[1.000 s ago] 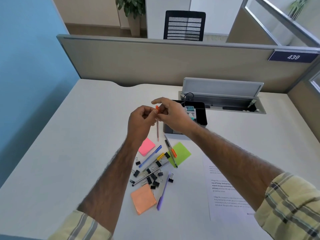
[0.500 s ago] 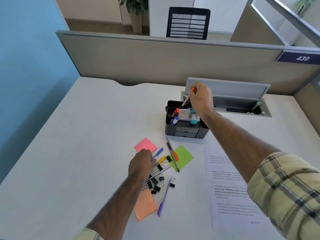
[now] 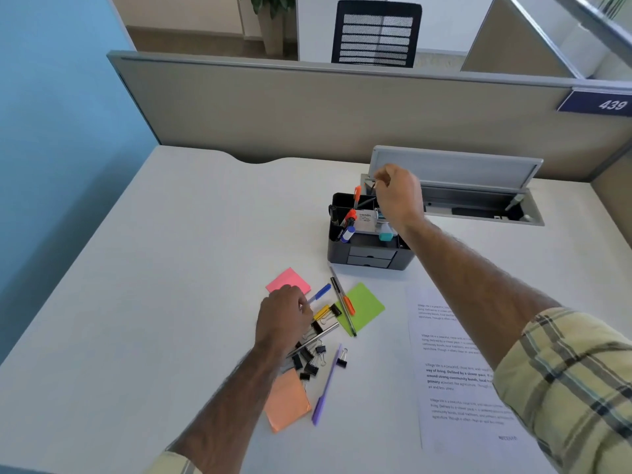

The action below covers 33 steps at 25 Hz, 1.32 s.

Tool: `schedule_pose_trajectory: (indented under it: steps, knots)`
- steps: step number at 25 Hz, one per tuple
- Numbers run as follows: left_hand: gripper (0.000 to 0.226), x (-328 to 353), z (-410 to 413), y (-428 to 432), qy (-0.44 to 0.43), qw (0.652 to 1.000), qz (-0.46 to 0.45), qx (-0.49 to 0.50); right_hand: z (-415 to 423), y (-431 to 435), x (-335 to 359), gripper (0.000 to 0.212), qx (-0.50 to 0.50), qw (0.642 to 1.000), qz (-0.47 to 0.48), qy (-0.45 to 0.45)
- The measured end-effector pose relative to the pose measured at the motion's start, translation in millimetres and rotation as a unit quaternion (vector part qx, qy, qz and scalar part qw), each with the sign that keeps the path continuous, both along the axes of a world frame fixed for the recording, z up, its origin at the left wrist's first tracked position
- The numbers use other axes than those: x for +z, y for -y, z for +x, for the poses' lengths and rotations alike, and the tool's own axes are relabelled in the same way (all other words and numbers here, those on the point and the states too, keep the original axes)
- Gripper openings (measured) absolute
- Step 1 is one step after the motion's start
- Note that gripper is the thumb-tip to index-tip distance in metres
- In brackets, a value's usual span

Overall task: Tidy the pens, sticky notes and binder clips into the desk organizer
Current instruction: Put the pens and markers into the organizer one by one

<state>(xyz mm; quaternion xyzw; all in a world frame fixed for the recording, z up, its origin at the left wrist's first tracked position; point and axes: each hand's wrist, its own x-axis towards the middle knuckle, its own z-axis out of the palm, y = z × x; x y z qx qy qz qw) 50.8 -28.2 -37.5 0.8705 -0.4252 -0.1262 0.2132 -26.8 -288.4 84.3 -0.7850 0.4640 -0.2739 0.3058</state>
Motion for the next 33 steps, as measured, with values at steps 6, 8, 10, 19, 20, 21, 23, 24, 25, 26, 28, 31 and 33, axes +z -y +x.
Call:
schedule_pose_trajectory:
  steps: [6, 8, 10, 19, 20, 21, 23, 24, 25, 26, 28, 31, 33]
  knots:
    - [0.013, 39, 3, 27, -0.129, 0.972, -0.195, 0.006, -15, -52, 16, 0.018, 0.2, 0.979, 0.025, -0.041]
    - [0.012, 54, 4, 40, -0.139, 0.963, -0.231, 0.009, -18, -64, 17, 0.02, 0.257, 0.961, 0.052, -0.088]
    - [0.01, 65, 5, 50, -0.15, 0.955, -0.254, 0.004, -22, -69, 21, 0.011, 0.264, 0.959, 0.081, -0.066]
    - [0.016, 47, 4, 39, -0.094, 0.985, -0.144, 0.009, -28, -23, 47, 0.019, 0.06, 0.997, 0.019, 0.042]
    - [0.016, 38, 4, 32, -0.078, 0.993, -0.093, 0.007, -27, -16, 49, 0.023, 0.033, 0.998, -0.007, 0.044]
    - [0.015, 29, 3, 24, -0.065, 0.997, -0.049, 0.005, -26, -10, 49, 0.025, 0.012, 0.999, -0.032, 0.038]
    - [0.016, 15, 3, 10, -0.061, 0.998, 0.014, 0.0, -19, -2, 46, 0.027, -0.009, 0.998, -0.063, 0.012]
    - [0.018, 9, 2, 5, -0.063, 0.997, 0.035, -0.004, -14, 2, 42, 0.028, -0.013, 0.998, -0.067, -0.005]
    - [0.02, 5, 1, 0, -0.062, 0.997, 0.05, -0.009, -10, 4, 37, 0.03, -0.016, 0.997, -0.067, -0.026]
    - [0.021, 2, 1, -2, -0.056, 0.996, 0.063, -0.017, -6, 7, 32, 0.031, -0.017, 0.997, -0.064, -0.048]
    - [0.016, -2, -2, -5, -0.038, 0.995, 0.086, -0.035, 1, 12, 21, 0.031, -0.014, 0.994, -0.056, -0.089]
    - [0.011, -4, -7, -4, -0.023, 0.993, 0.102, -0.049, 7, 17, 7, 0.031, 0.001, 0.992, -0.039, -0.122]
    - [0.01, -5, -7, -2, -0.013, 0.993, 0.107, -0.054, 10, 19, 2, 0.031, 0.011, 0.992, -0.022, -0.124]
